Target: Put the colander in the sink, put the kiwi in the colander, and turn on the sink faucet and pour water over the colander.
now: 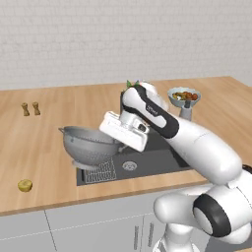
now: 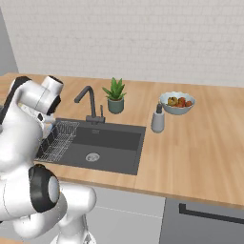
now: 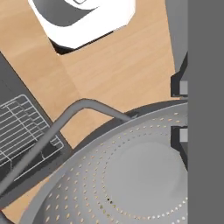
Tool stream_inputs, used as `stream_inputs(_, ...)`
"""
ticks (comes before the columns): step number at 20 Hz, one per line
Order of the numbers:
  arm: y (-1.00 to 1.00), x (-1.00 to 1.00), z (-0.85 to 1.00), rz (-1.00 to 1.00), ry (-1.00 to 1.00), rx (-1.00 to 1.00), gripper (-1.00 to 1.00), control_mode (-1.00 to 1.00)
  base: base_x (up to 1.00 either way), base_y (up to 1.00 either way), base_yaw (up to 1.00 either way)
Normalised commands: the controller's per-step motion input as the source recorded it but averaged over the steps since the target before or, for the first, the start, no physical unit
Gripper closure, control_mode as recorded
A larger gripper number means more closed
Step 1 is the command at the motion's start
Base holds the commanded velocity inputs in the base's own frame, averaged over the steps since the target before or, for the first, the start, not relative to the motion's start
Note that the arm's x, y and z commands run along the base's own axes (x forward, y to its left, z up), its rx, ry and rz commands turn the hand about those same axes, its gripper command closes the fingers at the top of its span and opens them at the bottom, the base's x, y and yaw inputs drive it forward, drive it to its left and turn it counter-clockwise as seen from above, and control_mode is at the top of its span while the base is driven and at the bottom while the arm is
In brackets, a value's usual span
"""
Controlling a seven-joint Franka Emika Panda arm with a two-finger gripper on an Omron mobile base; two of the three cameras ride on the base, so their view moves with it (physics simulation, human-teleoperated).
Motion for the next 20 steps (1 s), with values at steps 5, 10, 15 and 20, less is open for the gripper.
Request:
stream_inputs(5, -0.72, -0.37, -0.03, 0.06, -0.06, -0.16, 1.0, -1.0, 0.0, 0.0, 0.0)
stream_inputs(10, -0.79, -0.1, -0.01, 0.02, -0.03, -0.14, 1.0, -1.0, 0.0, 0.0, 0.0)
stream_inputs(15, -0.96, 0.13, 0.0, 0.0, -0.07, -0.01, 1.0, -1.0, 0.0, 0.0, 0.0)
stream_inputs(20, -0.98, 0.27, -0.01, 0.0, -0.02, 0.0, 1.0, -1.0, 0.0, 0.0, 0.0)
